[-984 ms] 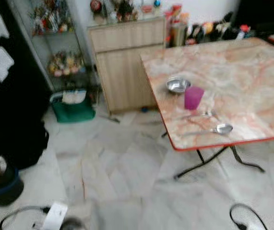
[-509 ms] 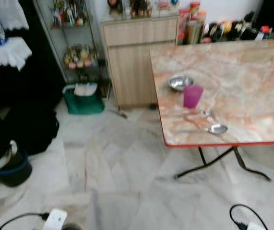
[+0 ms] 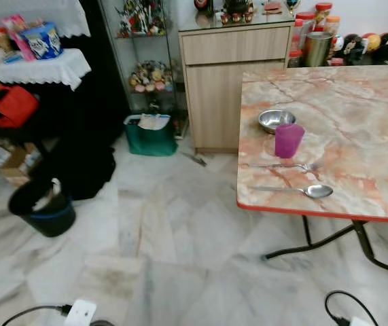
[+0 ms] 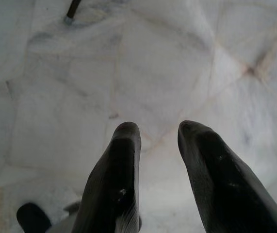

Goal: Setting the table

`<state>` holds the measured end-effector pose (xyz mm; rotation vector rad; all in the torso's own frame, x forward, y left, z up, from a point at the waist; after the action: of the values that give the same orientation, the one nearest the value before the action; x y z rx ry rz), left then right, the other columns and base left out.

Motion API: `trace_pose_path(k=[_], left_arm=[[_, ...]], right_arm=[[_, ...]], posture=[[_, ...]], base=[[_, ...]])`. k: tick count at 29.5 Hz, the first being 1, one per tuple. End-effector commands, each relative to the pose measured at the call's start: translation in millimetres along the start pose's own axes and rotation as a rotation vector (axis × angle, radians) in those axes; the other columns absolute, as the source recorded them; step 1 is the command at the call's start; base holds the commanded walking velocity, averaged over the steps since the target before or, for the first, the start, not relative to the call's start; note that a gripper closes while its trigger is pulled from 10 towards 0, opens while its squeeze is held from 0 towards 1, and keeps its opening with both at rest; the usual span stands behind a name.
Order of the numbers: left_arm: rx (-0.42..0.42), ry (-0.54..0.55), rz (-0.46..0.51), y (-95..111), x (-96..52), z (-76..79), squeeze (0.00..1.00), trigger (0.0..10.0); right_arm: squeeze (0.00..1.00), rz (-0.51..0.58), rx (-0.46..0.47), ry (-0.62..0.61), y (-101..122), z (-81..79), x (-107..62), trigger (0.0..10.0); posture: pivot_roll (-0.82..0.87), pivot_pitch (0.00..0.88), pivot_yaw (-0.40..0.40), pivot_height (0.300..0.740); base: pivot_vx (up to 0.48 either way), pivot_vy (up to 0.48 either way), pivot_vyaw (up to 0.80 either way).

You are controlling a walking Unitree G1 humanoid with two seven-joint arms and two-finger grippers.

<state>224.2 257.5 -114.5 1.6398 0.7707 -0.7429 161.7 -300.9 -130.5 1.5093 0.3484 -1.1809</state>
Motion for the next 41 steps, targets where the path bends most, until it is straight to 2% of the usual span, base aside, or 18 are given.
trace_pose_path(k=[1,12,15,25,41], left_arm=[[0.018,0.021,-0.003,1.1,-1.2,-11.0,0.00,10.0],[0.019,0.014,0.006,3.5,-1.4,-12.4,0.00,10.0],[0.008,0.002,0.016,4.9,-1.3,-10.2,0.00,10.0],[0.002,0.003,0.016,2.7,-1.6,-9.1,0.00,10.0],[0.003,0.001,0.024,7.8,0.2,-4.0,0.00,10.0]], right_arm=[[0.00,0.007,0.009,0.023,2.6,-11.1,0.4,10.0],[0.00,0.011,0.028,0.022,2.1,-11.2,0.1,10.0],[0.00,0.003,0.039,0.022,1.1,-11.1,0.2,10.0],[0.00,-0.004,0.030,0.027,1.6,-11.2,0.5,10.0],[0.00,0.004,0.028,0.032,3.4,-11.4,0.6,10.0]], posture=[[0.01,0.041,0.080,0.740],[0.01,0.042,0.080,0.740],[0.01,0.049,0.079,0.740],[0.01,0.059,0.074,0.740],[0.01,0.061,0.072,0.740]], base=[[0.307,-0.292,0.00],[0.295,-0.325,0.00],[0.000,-0.366,0.00],[0.000,-0.388,-0.76],[0.016,-0.360,0.00]])
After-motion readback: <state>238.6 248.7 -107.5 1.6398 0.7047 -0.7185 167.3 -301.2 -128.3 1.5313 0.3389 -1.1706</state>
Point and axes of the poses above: a point about 5 cm out from each wrist's last joint towards the gripper, its own x axis pointing out of the wrist towards the gripper, its own y axis along the axis of the wrist's last joint, z = x × y, the point moved 6 cm from there along x, pointing out of the wrist towards the gripper, and after that the axes turned 7 degrees about -x, right-handed, at the moved point
